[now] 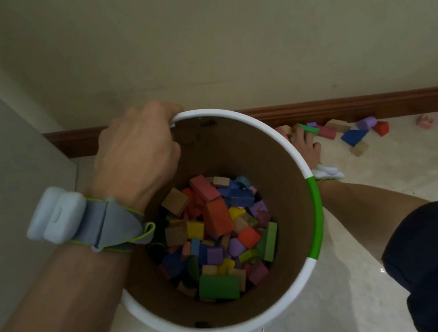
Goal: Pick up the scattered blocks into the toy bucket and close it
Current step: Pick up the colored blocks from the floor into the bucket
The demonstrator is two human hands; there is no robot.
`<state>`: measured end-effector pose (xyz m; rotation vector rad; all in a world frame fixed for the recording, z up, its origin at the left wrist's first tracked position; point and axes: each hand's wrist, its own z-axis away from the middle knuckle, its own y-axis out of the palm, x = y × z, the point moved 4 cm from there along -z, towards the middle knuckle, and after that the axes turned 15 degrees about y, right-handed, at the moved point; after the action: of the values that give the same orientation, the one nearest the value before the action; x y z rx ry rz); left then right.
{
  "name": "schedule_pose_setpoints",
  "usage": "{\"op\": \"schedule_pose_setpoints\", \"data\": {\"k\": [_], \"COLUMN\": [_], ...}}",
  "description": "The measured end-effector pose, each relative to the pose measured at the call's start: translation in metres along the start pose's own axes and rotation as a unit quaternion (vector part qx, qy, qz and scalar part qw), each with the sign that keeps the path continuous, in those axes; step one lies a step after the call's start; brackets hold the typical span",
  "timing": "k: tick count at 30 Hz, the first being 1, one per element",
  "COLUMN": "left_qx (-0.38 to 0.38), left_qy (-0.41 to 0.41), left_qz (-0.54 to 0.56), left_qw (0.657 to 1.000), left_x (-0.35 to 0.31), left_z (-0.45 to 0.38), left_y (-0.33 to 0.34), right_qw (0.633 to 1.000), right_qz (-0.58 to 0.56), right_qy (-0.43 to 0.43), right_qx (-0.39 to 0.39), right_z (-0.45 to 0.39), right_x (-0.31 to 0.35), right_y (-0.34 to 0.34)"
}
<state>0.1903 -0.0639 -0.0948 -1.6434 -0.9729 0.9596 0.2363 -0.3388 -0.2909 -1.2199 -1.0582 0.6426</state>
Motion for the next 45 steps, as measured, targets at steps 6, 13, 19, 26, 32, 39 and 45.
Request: {"op": "schedule_pose_setpoints", "data": {"k": [6, 13, 19, 26, 32, 39, 45], "left_qx": [0.006, -0.005, 0.004, 0.001, 0.011, 0.011, 0.013], "left_qy": [0.003, 0.001, -0.001, -0.012, -0.023, -0.052, -0.078], "left_qz": [0.004, 0.004, -0.004, -0.007, -0.010, -0.006, -0.010], "left_qw": [1.000, 1.000, 1.000, 1.000, 1.000, 0.999, 0.997], "left_x": [0.000, -0.001, 0.001, -0.001, -0.002, -0.003, -0.006], "left_z": [0.000, 0.001, 0.002, 0.003, 0.004, 0.012, 0.018], "left_y": [0.001, -0.001, 0.002, 0.001, -0.001, -0.002, -0.004], "right_qw": [0.999, 0.998, 0.998, 0.998, 0.998, 0.994, 0.992], "right_qz": [0.011, -0.050, 0.005, -0.058, -0.029, 0.047, -0.054], "right_qy": [-0.023, -0.016, 0.019, -0.012, -0.055, -0.052, 0.006], "right_qx": [0.019, 0.030, 0.057, 0.030, 0.008, 0.086, 0.118], "right_z": [0.004, 0.013, 0.031, 0.045, 0.054, 0.044, 0.045], "right_x": [0.001, 0.007, 0.000, -0.007, -0.018, -0.068, -0.076], "right_y": [-0.009, -0.018, -0.012, -0.018, -0.029, -0.010, -0.027]}}
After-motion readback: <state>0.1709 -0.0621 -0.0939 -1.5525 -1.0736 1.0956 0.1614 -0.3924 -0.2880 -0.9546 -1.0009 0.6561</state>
